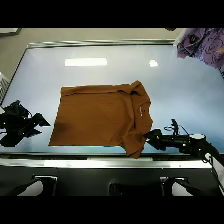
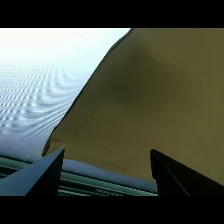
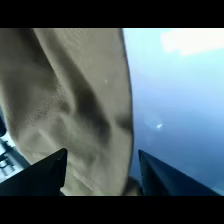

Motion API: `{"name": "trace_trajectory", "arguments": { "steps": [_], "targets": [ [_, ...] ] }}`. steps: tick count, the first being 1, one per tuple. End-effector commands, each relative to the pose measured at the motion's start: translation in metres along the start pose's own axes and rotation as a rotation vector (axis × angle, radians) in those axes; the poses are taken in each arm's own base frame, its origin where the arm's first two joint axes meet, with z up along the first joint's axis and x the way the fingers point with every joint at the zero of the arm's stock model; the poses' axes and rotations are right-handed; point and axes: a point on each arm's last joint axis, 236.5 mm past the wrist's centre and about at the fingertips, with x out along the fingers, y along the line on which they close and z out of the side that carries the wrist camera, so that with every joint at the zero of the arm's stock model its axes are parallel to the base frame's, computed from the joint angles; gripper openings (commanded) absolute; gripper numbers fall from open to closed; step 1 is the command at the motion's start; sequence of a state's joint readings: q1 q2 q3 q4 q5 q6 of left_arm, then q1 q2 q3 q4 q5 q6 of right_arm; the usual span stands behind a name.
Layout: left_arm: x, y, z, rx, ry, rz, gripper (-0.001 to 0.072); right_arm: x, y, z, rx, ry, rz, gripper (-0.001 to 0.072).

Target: Fold the clothes and pants, and hang the long-sleeved shirts on hangers.

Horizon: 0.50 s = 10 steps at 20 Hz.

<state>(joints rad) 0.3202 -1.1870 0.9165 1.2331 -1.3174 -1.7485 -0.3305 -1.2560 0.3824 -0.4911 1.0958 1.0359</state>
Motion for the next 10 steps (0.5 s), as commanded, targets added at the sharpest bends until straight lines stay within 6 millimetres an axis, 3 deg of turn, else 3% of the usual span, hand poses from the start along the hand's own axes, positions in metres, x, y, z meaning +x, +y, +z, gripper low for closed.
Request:
{"name": "trace_trajectory", "arguments": {
  "steps": [1, 5, 6, 7, 8, 10],
  "targets": [
    [-0.002, -0.004, -0.003, -0.009, 0.015, -0.035, 0.0624, 0.005, -0.003, 0.005, 0.017, -0.012, 0.015, 0.0521],
    [-0.002, -0.001, -0.004, 0.032, 0.023, -0.085, 0.0624, 0.024, 0.0, -0.014, -0.039, 0.052, -0.031, 0.0519],
    [-0.001, 0.0, -0.006, 0.034, 0.034, -0.113, 0.0624, 0.033, 0.001, -0.022, -0.074, 0.077, -0.054, 0.0375],
    [0.0, 0.0, -0.011, 0.038, 0.05, -0.155, 0.0624, 0.037, 0.001, -0.026, -0.097, 0.089, -0.07, 0.0151],
    [0.001, 0.001, -0.015, 0.047, 0.059, -0.198, 0.0624, 0.037, 0.002, -0.026, -0.099, 0.085, -0.067, 0.003],
    [0.004, 0.008, -0.023, 0.038, 0.058, -0.276, 0.0624, 0.032, 0.006, -0.019, -0.117, 0.051, -0.068, 0.003]
  ]
}}
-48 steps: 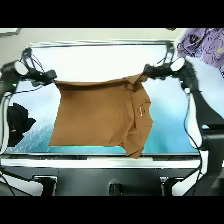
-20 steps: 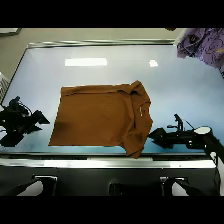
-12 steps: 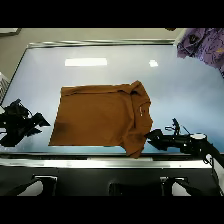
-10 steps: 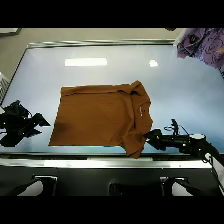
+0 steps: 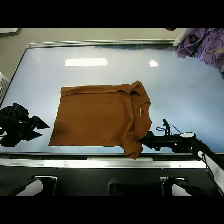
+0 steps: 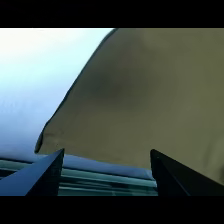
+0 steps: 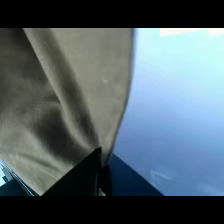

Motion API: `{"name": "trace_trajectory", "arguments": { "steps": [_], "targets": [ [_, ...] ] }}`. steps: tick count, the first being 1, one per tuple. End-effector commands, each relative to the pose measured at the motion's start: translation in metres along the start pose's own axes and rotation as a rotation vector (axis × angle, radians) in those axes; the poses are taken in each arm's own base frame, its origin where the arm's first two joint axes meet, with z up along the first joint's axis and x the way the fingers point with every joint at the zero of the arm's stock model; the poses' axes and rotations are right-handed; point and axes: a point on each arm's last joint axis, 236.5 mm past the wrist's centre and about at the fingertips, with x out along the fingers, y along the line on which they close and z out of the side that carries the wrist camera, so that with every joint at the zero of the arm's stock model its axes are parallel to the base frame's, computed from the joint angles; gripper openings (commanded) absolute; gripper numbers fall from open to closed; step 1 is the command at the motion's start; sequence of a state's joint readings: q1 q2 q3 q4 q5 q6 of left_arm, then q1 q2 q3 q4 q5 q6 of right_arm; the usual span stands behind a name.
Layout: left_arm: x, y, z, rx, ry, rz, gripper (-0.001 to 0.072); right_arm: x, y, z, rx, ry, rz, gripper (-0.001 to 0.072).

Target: Fold the clothes and pants, and hang the long-sleeved shirts on hangers.

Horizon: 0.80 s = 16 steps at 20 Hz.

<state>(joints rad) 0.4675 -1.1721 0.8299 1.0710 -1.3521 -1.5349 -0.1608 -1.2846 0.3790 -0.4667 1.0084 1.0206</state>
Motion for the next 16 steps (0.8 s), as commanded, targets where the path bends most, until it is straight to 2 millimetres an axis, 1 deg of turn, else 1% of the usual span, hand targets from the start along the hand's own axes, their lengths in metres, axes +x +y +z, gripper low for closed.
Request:
{"name": "trace_trajectory", "arguments": {
  "steps": [1, 3, 5, 8, 12, 16],
  "targets": [
    [0.006, 0.006, -0.013, 0.008, 0.007, -0.15, 0.0624, -0.005, 0.007, 0.005, -0.023, -0.034, -0.013, 0.0031],
    [0.016, 0.016, -0.018, -0.023, 0.0, -0.184, 0.0624, -0.014, 0.015, 0.009, -0.038, -0.06, -0.02, 0.0031],
    [0.025, 0.023, -0.018, -0.043, -0.014, -0.181, 0.0623, -0.022, 0.025, 0.009, -0.041, -0.078, -0.009, 0.0031],
    [0.034, 0.028, -0.02, -0.038, 0.011, -0.169, 0.0623, -0.033, 0.034, 0.01, -0.065, -0.103, -0.025, 0.0031],
    [0.036, 0.046, -0.018, -0.069, 0.005, -0.097, 0.0618, -0.048, 0.046, 0.021, -0.108, -0.145, -0.047, 0.0031],
    [0.039, 0.048, -0.017, -0.075, 0.009, -0.097, 0.0618, -0.058, 0.06, 0.031, -0.147, -0.157, -0.05, 0.0031]
  ]
}}
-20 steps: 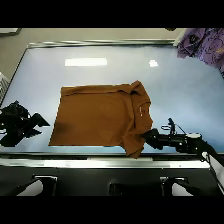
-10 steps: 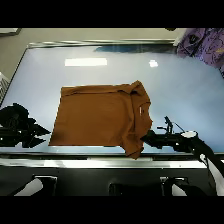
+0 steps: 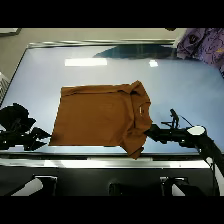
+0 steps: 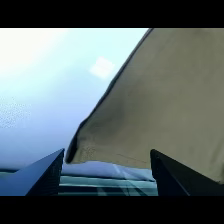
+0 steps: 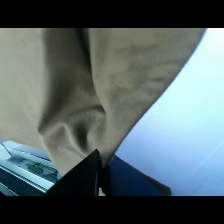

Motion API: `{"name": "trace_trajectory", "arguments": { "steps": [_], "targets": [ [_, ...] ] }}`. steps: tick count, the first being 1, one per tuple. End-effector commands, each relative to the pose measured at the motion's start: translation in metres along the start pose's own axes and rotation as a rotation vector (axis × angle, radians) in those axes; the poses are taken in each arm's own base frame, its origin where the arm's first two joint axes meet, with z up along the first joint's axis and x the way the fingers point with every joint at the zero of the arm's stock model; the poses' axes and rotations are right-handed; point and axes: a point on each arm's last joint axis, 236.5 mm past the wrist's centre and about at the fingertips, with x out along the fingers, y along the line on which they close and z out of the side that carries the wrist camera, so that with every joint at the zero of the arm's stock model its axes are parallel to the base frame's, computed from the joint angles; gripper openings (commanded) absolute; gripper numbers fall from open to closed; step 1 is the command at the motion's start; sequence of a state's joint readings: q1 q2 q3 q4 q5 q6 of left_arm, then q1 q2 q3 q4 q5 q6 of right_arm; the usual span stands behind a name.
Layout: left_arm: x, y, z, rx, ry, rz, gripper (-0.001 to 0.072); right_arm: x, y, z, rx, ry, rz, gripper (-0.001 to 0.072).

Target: Fold the clothes and pants, and hang the long-sleeved shirts on hangers.

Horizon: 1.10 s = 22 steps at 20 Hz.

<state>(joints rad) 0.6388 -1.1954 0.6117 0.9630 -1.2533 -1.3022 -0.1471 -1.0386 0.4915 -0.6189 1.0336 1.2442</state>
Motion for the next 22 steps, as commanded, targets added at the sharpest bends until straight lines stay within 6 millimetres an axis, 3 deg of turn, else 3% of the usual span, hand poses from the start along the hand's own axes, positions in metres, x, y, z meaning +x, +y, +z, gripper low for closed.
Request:
{"name": "trace_trajectory", "arguments": {
  "steps": [1, 6, 7, 8, 9, 12, 14, 17, 19, 22],
  "targets": [
    [0.004, 0.006, 0.001, -0.012, 0.008, 0.015, 0.0618, -0.01, 0.01, 0.01, -0.028, -0.011, -0.007, 0.0031],
    [0.036, -0.001, -0.006, 0.014, 0.089, 0.025, 0.0598, -0.018, 0.025, 0.022, -0.066, -0.034, 0.008, 0.0031],
    [0.041, -0.007, -0.007, 0.025, 0.097, 0.021, 0.0513, -0.019, 0.027, 0.023, -0.07, -0.036, 0.01, 0.0031],
    [0.044, -0.014, -0.006, 0.038, 0.096, 0.01, 0.0135, -0.02, 0.028, 0.024, -0.072, -0.036, 0.012, 0.0031],
    [0.042, -0.027, -0.001, 0.054, 0.078, -0.025, 0.0016, -0.022, 0.031, 0.026, -0.084, -0.042, 0.014, 0.0031],
    [0.012, -0.089, 0.036, 0.126, -0.051, -0.153, 0.0011, -0.044, 0.042, 0.054, -0.214, -0.105, -0.055, 0.003],
    [-0.03, -0.139, 0.065, 0.239, -0.175, -0.178, 0.0011, -0.077, 0.063, 0.092, -0.323, -0.211, -0.126, 0.003],
    [-0.133, -0.239, 0.098, 0.454, -0.434, -0.235, 0.0011, -0.149, 0.135, 0.14, -0.494, -0.414, -0.144, 0.003],
    [-0.218, -0.296, 0.097, 0.609, -0.64, -0.218, 0.001, -0.208, 0.189, 0.151, -0.601, -0.536, -0.156, 0.003],
    [-0.339, -0.334, 0.064, 0.71, -0.968, -0.122, 0.001, -0.305, 0.253, 0.137, -0.718, -0.752, -0.217, 0.003]
  ]
}}
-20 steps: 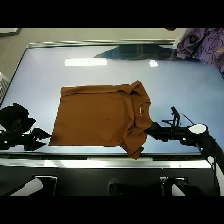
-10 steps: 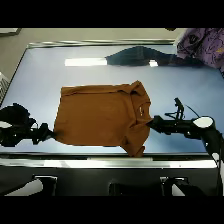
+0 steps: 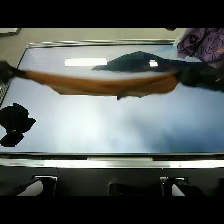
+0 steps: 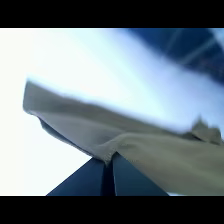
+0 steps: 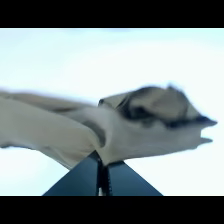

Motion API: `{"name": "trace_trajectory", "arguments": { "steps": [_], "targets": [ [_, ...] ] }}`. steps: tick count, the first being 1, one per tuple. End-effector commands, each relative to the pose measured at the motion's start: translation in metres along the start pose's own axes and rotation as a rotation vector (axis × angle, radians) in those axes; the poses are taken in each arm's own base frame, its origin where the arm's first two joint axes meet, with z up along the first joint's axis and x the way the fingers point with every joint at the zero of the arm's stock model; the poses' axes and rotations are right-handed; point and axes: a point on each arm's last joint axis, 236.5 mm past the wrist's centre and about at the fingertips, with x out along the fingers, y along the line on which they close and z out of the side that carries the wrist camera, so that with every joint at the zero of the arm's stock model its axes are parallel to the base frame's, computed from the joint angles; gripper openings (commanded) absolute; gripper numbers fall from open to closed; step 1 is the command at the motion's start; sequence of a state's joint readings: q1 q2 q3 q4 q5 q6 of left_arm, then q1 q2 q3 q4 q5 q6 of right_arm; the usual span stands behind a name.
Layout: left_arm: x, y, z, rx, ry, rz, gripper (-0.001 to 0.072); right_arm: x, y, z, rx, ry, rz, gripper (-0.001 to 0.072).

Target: Fold the clothes and pants, and hang the long-sleeved shirts on hangers.

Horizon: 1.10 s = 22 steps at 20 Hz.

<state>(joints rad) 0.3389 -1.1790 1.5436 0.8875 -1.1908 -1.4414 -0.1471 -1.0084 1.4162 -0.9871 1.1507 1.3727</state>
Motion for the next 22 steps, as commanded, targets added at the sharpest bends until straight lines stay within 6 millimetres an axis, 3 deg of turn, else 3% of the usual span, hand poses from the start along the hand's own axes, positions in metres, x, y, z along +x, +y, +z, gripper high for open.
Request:
{"name": "trace_trajectory", "arguments": {
  "steps": [1, 3, 4, 6, 9, 12, 14, 16, 18, 22],
  "targets": [
    [-0.122, -0.06, 0.082, 0.179, -0.342, 0.133, 0.001, -0.112, 0.034, 0.079, -0.149, -0.252, -0.137, 0.003],
    [-0.186, -0.079, 0.087, 0.207, -0.481, 0.202, 0.0011, -0.181, 0.057, 0.093, -0.195, -0.392, -0.197, 0.003],
    [-0.209, -0.086, 0.081, 0.212, -0.521, 0.221, 0.0011, -0.214, 0.069, 0.094, -0.202, -0.459, -0.214, 0.003],
    [-0.243, -0.1, 0.061, 0.214, -0.551, 0.238, 0.0012, -0.259, 0.084, 0.083, -0.174, -0.547, -0.232, 0.0031],
    [-0.261, -0.109, 0.035, 0.213, -0.531, 0.238, 0.0013, -0.284, 0.096, 0.057, -0.127, -0.55, -0.224, 0.0031],
    [-0.258, -0.107, 0.035, 0.21, -0.525, 0.239, 0.0013, -0.284, 0.093, 0.055, -0.088, -0.546, -0.227, 0.0031],
    [-0.23, -0.094, 0.038, 0.197, -0.456, 0.234, 0.0013, -0.255, 0.075, 0.058, -0.025, -0.464, -0.236, 0.0031],
    [-0.184, -0.074, 0.039, 0.199, -0.344, 0.223, 0.0013, -0.205, 0.047, 0.052, 0.039, -0.298, -0.26, 0.0031],
    [-0.121, -0.036, 0.03, 0.166, -0.186, 0.236, 0.0013, -0.139, 0.008, 0.045, 0.114, -0.105, -0.288, 0.0031],
    [0.036, 0.054, -0.017, 0.053, 0.14, 0.265, 0.0013, 0.009, -0.078, 0.017, 0.246, 0.215, -0.322, 0.0032]
  ]
}}
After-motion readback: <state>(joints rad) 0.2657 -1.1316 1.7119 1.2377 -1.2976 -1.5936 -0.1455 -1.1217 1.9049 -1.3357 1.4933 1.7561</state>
